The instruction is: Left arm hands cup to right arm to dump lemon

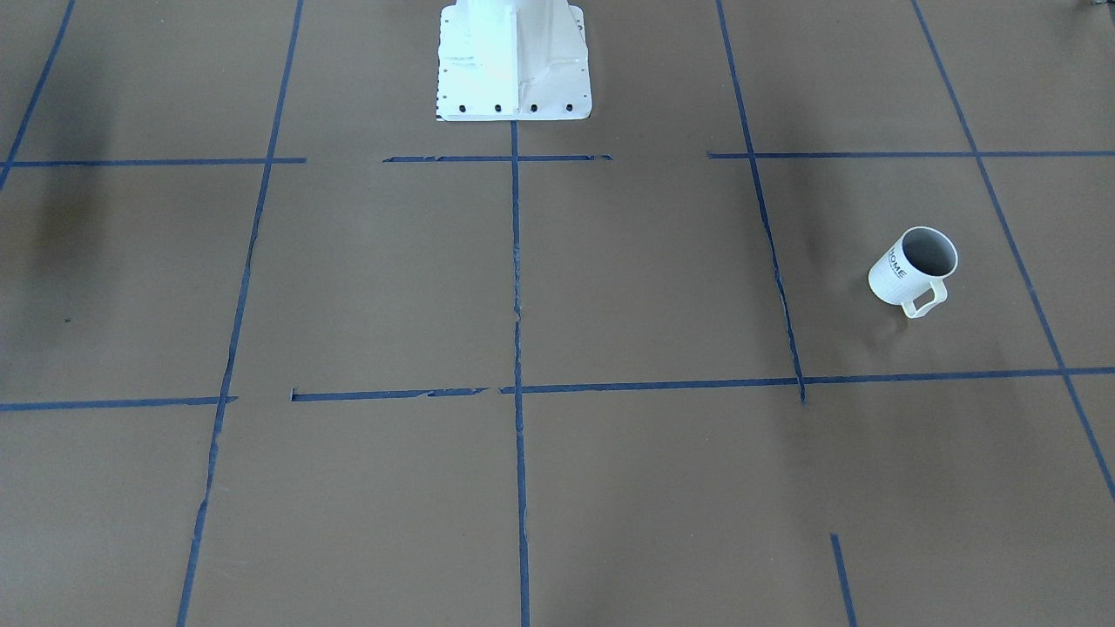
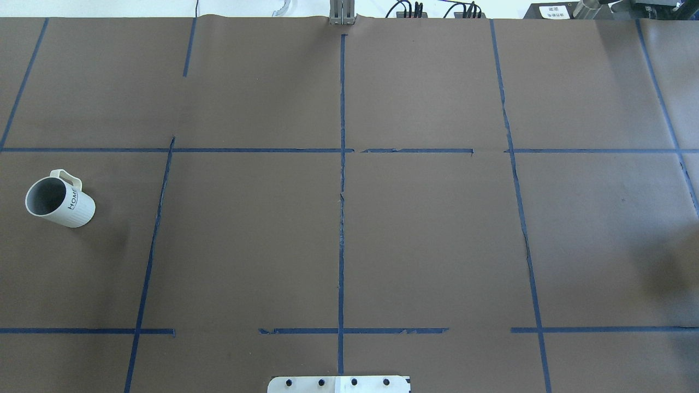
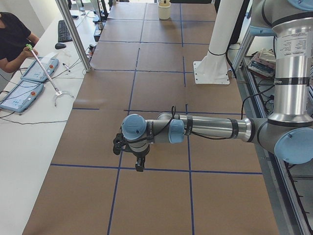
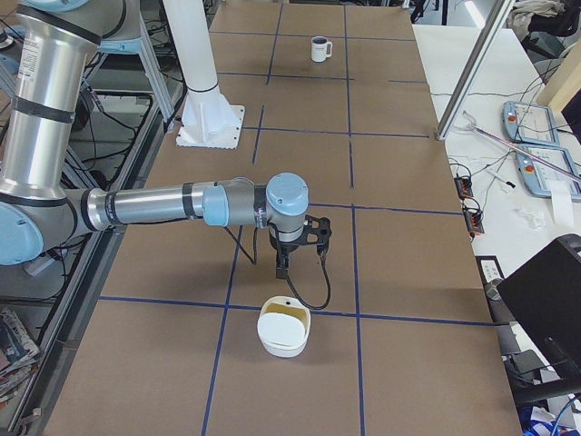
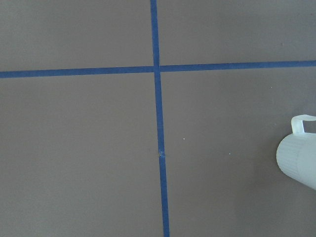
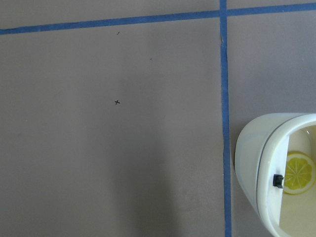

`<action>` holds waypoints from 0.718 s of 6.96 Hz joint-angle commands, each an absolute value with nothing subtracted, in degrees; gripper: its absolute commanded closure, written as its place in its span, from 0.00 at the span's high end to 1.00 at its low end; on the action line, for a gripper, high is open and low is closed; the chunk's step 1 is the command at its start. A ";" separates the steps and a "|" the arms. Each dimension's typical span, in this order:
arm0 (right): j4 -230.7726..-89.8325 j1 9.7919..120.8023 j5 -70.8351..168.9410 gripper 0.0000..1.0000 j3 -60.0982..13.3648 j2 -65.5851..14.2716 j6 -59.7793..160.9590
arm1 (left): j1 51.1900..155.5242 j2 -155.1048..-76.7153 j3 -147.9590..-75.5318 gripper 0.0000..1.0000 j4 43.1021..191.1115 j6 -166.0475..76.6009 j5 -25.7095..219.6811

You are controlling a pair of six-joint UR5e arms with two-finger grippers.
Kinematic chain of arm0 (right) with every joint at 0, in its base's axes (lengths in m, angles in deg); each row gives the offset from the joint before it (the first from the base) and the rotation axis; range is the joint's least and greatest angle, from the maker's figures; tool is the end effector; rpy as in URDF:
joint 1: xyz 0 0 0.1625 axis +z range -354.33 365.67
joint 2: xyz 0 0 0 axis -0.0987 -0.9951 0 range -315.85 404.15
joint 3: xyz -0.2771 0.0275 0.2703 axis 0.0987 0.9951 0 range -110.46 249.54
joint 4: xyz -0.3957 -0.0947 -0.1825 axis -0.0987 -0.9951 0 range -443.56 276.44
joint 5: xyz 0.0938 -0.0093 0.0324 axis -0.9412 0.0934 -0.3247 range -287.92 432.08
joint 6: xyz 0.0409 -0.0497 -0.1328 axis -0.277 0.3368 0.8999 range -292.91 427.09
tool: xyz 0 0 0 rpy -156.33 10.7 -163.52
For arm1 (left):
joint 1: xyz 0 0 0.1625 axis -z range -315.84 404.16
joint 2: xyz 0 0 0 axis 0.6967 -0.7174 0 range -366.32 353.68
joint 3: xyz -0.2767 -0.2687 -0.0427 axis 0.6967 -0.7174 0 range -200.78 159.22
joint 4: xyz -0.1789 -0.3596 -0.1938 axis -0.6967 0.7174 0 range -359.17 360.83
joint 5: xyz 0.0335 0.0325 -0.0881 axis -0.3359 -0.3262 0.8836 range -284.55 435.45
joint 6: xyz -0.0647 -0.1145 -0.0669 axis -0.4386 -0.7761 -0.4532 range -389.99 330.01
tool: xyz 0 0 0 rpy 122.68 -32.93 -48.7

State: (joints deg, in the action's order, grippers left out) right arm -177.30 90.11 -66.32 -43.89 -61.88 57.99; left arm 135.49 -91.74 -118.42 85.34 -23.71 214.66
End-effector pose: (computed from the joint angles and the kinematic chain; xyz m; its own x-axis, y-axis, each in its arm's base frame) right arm -0.0179 -0.4208 0.5720 0.6633 0.0467 0.7469 -0.0083 0.9984 -0.0550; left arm -0.0330 -0.4889 0.6270 0.6510 0.0626 -0.7565 -0.0485 0.9980 0.0408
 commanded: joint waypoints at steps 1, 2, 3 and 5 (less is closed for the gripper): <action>-177.34 90.13 -65.92 1.00 -43.75 -61.93 57.60 | 136.27 -90.87 -120.70 1.00 85.20 -23.40 214.76; -177.34 90.13 -66.17 1.00 -43.75 -61.93 57.51 | 136.18 -90.43 -122.01 1.00 85.03 -23.58 214.93; -177.34 90.13 -66.00 1.00 -43.66 -61.59 57.51 | 136.01 -90.78 -122.03 1.00 85.11 -23.75 214.76; -177.25 90.13 -66.09 1.00 -43.66 -61.84 58.12 | 135.83 -90.34 -121.76 1.00 84.94 -23.84 214.14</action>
